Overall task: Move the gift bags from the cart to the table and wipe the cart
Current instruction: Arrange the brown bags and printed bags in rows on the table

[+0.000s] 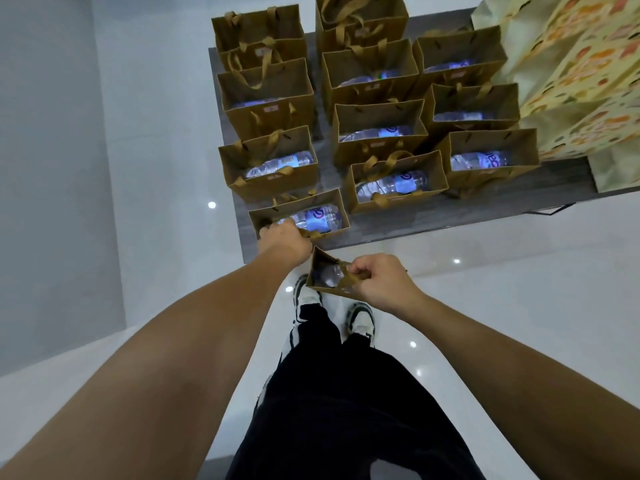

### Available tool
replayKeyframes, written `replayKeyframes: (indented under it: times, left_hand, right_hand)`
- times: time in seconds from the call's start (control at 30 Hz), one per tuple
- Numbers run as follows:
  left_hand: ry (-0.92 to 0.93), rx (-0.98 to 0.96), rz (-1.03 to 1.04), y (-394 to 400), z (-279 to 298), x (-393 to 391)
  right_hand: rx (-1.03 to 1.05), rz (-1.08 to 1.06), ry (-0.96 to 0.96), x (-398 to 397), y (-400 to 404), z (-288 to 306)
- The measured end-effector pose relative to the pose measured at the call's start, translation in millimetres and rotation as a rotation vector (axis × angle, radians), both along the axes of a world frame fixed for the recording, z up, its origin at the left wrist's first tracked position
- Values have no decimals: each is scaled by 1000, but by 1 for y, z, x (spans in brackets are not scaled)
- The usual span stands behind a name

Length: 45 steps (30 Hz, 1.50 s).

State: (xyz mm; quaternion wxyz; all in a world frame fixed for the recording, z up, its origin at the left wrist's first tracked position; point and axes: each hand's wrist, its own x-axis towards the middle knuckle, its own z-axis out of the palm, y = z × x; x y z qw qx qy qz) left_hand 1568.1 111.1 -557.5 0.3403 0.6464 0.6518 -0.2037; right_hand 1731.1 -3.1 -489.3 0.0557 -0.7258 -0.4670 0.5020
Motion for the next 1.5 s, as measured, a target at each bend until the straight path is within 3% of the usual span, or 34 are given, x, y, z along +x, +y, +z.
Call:
replayKeyframes:
  times: [0.13, 0.27, 0.43, 0.7, 0.8, 0.97, 1.3, 1.5]
  left_hand:
    - [54, -40, -87, 5, -9, -3]
    - [-110, 13, -81, 7, -8, -2]
    - [-222, 178, 72, 19, -2, -4]
    - [-21, 551, -86, 48, -14, -14]
    - [16, 422, -3, 59, -26, -16]
    - [-77, 96, 135, 68, -34, -20]
    - [-458, 61, 485, 59, -3, -6]
    - [-494, 94, 437, 44, 40, -4]
  right_hand:
    - [-30, -43, 13, -4, 9, -8]
    - [-42, -53, 27, -8, 23, -13]
    - [-69, -53, 5, -10, 37, -20]
    - [-76, -15, 9, -16, 48, -21]
    - [-72, -25, 9, -17, 49, -24]
    - [-74, -45, 27, -17, 51, -25]
    - [-64, -12, 10, -20, 42, -21]
    - [5, 30, 27, -13, 28, 0]
